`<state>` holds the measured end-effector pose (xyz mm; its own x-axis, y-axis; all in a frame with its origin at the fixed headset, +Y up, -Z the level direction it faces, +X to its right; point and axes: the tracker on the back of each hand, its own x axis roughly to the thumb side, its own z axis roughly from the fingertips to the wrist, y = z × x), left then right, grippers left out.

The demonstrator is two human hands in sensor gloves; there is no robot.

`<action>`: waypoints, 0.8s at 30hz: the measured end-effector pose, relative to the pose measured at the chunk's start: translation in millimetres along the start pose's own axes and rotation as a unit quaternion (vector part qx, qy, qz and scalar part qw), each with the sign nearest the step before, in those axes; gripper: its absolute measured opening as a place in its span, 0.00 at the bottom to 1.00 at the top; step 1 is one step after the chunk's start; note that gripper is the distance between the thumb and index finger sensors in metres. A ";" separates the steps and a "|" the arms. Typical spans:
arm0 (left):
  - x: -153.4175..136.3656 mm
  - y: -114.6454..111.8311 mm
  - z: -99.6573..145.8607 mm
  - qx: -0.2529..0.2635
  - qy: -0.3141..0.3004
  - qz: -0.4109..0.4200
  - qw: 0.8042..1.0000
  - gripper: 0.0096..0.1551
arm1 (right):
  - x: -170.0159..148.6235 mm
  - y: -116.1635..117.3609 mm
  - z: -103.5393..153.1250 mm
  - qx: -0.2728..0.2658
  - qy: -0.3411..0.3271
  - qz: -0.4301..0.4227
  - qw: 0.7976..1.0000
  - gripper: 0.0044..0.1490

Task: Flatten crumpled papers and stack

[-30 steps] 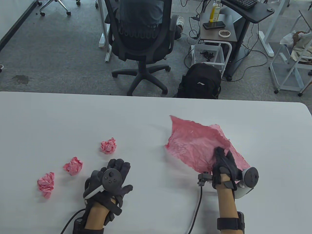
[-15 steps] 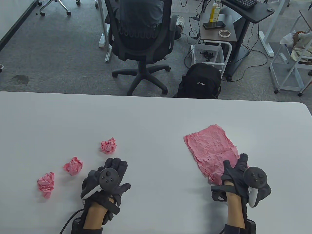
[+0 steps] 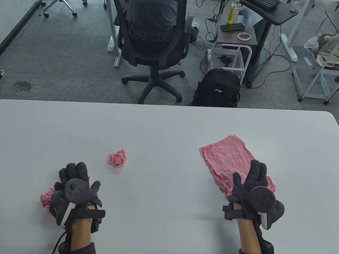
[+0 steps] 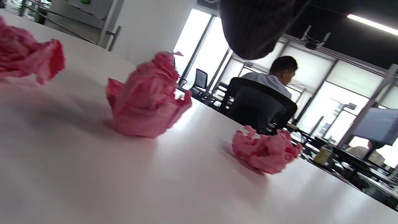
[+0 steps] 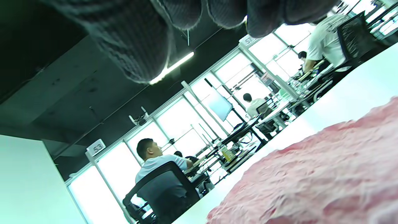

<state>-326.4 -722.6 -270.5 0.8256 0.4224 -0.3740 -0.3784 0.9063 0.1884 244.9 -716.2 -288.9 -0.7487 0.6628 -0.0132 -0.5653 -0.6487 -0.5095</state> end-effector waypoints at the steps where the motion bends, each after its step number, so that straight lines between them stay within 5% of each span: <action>1: -6.7 2.4 -2.2 0.004 0.020 0.002 1.000 0.50 | 0.1 2.6 0.6 0.009 0.001 -0.001 1.000 0.49; 9: -56.2 -16.0 -23.8 -0.082 0.159 -0.014 0.984 0.50 | 0.0 13.6 1.0 0.050 -0.003 -0.028 0.998 0.47; 17: -58.8 -28.1 -28.1 -0.112 0.164 -0.055 0.978 0.46 | -0.9 16.2 2.2 0.060 -0.003 -0.040 0.997 0.46; 24: -56.2 -27.8 -27.5 -0.080 0.148 -0.069 0.983 0.38 | 1.3 21.0 3.9 0.068 -0.023 -0.056 0.996 0.44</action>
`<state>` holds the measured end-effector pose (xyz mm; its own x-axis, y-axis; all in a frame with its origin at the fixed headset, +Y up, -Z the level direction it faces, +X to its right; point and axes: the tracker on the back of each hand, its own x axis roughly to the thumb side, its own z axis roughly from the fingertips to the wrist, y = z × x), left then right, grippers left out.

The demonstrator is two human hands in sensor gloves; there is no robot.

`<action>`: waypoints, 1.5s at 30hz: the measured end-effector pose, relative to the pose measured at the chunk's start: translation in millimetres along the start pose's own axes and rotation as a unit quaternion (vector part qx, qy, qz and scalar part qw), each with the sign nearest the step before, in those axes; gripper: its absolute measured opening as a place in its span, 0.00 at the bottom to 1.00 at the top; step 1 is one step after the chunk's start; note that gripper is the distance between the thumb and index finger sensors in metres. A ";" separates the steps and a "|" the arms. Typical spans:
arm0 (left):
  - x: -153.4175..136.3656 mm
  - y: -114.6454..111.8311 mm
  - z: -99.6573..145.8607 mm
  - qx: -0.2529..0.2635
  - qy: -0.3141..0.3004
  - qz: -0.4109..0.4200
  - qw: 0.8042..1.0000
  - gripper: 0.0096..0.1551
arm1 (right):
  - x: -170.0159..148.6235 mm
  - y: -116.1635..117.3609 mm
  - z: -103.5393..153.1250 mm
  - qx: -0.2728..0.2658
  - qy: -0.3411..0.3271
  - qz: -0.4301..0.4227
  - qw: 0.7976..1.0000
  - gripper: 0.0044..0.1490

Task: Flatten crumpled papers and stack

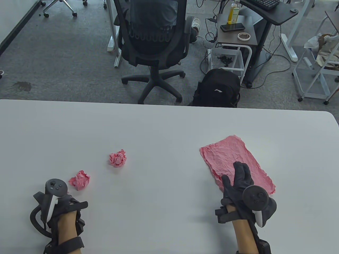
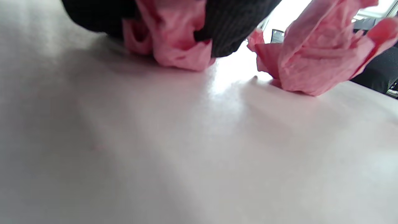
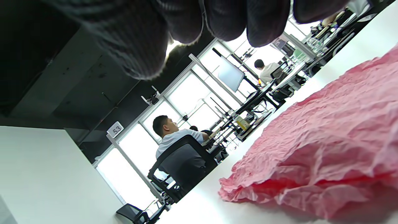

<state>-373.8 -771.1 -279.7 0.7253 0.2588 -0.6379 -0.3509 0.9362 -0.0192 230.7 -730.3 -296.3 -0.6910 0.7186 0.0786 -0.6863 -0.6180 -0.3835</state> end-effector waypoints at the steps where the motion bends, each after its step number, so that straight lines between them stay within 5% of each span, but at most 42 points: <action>1: 0.0 0.7 1.2 0.008 -0.004 0.008 1.000 0.37 | 1.2 1.6 0.6 0.002 -0.006 -0.003 1.000 0.44; 6: 16.9 16.7 18.8 0.105 -0.072 0.047 0.991 0.38 | 5.2 16.8 1.6 0.036 -0.036 0.003 0.999 0.45; 11: 40.2 33.2 46.2 0.212 -0.164 0.059 0.962 0.38 | 16.0 33.3 6.3 0.063 -0.082 0.021 0.994 0.44; 17: 58.8 34.1 63.9 0.253 -0.253 0.097 0.929 0.38 | 33.0 51.1 15.6 0.100 -0.141 0.030 0.985 0.44; 29: 117.6 4.8 102.4 0.147 -0.429 0.152 0.878 0.40 | 70.6 84.4 40.2 0.162 -0.254 0.026 0.953 0.42; 34: 144.3 -12.0 128.1 0.065 -0.504 0.215 0.834 0.42 | 93.5 93.7 56.9 0.163 -0.330 -0.002 0.930 0.41; 40: 161.2 -31.5 144.7 -0.016 -0.550 0.221 0.805 0.42 | 112.2 102.8 74.5 0.181 -0.378 -0.042 0.907 0.43; 45: 166.0 -34.0 148.3 -0.081 -0.591 0.272 0.755 0.44 | 114.9 100.1 77.2 0.163 -0.366 -0.062 0.914 0.49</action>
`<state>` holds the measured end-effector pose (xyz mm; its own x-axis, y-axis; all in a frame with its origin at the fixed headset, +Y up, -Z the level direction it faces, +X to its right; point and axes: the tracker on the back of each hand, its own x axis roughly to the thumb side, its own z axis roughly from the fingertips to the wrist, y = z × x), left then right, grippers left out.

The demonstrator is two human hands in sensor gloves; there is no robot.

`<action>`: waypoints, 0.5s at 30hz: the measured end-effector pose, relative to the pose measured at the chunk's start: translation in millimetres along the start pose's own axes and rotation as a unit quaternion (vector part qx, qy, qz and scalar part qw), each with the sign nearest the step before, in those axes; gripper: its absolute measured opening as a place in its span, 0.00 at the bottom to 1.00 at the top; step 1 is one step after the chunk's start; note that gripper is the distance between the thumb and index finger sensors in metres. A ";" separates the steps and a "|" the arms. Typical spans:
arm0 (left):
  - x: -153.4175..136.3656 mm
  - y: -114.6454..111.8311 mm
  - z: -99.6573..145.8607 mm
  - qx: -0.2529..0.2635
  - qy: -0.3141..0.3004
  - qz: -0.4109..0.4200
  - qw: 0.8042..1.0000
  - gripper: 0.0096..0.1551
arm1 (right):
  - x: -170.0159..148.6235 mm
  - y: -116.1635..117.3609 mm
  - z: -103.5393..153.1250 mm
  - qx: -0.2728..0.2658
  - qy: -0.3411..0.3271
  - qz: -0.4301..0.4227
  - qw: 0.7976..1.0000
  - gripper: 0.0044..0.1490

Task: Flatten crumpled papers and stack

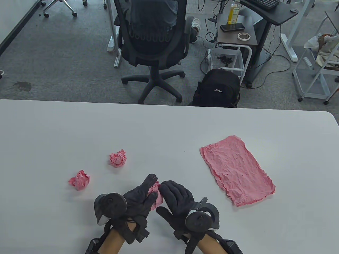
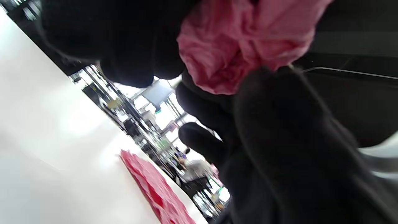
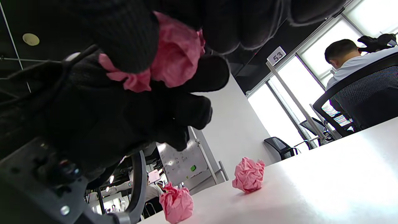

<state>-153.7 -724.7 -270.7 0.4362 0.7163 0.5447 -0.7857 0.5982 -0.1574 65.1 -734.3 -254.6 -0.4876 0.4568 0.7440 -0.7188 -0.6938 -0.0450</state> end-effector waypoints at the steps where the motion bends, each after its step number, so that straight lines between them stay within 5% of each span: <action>1: 1.9 -5.4 -2.3 -0.043 -0.026 0.015 0.999 0.46 | 0.9 -1.6 0.3 -0.014 0.004 -0.001 1.000 0.49; 4: 2.8 -14.5 -3.0 -0.052 -0.014 0.060 0.997 0.51 | 0.3 -8.0 2.3 -0.053 0.007 0.008 0.999 0.47; 8: -4.4 -12.8 -2.3 -0.034 0.016 0.071 0.997 0.42 | 0.4 -18.6 4.5 -0.090 0.009 0.018 0.996 0.42; 15: -12.7 -8.5 1.7 -0.012 0.026 0.087 0.996 0.39 | -0.8 -20.9 3.5 -0.073 -0.008 -0.065 0.995 0.36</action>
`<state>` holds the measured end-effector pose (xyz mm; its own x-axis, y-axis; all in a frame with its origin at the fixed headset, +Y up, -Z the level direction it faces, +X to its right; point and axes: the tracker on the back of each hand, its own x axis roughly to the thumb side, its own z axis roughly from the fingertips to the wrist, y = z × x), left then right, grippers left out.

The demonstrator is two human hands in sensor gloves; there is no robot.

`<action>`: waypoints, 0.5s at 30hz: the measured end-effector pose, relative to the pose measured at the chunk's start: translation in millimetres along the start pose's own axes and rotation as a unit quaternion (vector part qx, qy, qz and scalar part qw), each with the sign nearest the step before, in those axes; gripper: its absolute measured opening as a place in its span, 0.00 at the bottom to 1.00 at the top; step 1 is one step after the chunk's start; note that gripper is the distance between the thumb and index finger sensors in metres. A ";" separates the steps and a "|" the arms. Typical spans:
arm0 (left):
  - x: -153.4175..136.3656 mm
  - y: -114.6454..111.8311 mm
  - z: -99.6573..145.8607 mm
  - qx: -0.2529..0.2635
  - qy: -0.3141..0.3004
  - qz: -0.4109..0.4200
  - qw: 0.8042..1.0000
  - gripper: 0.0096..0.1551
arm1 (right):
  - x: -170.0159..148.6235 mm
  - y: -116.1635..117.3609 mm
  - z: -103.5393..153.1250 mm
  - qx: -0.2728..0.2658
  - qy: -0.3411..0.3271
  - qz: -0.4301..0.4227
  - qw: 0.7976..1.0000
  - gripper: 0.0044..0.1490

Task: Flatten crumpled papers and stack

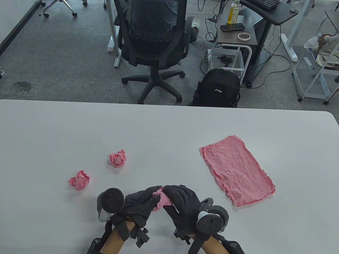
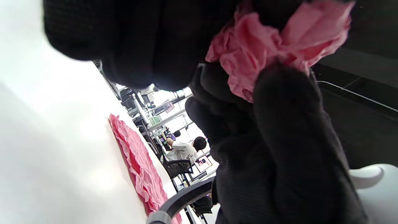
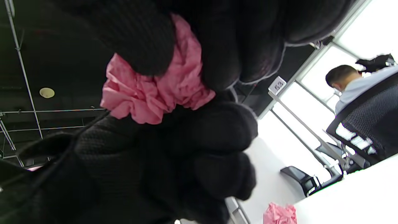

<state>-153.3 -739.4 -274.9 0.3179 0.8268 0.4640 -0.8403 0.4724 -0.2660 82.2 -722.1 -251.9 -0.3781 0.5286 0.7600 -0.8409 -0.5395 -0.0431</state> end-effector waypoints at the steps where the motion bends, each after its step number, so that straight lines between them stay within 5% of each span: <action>1: 3.1 0.7 1.4 0.018 -0.009 -0.017 1.000 0.39 | -0.9 -1.4 -1.6 -0.005 -0.003 -0.016 1.000 0.36; 5: 17.6 2.4 -1.6 -0.010 -0.056 -0.019 0.998 0.37 | -4.2 -2.1 0.7 -0.003 0.036 -0.047 0.998 0.35; 10: 10.8 -1.3 -2.6 -0.026 -0.032 -0.007 0.999 0.46 | -10.4 -7.5 2.7 -0.052 0.086 -0.008 0.995 0.37; 15: 4.2 -7.2 -1.6 -0.012 0.001 -0.023 1.000 0.38 | -9.2 -4.5 4.2 -0.069 0.089 -0.023 0.993 0.31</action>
<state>-145.2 -738.8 -272.3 0.3569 0.8052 0.4736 -0.8144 0.5165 -0.2646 91.1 -727.4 -256.0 -0.3908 0.6646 0.6369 -0.8989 -0.4244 -0.1087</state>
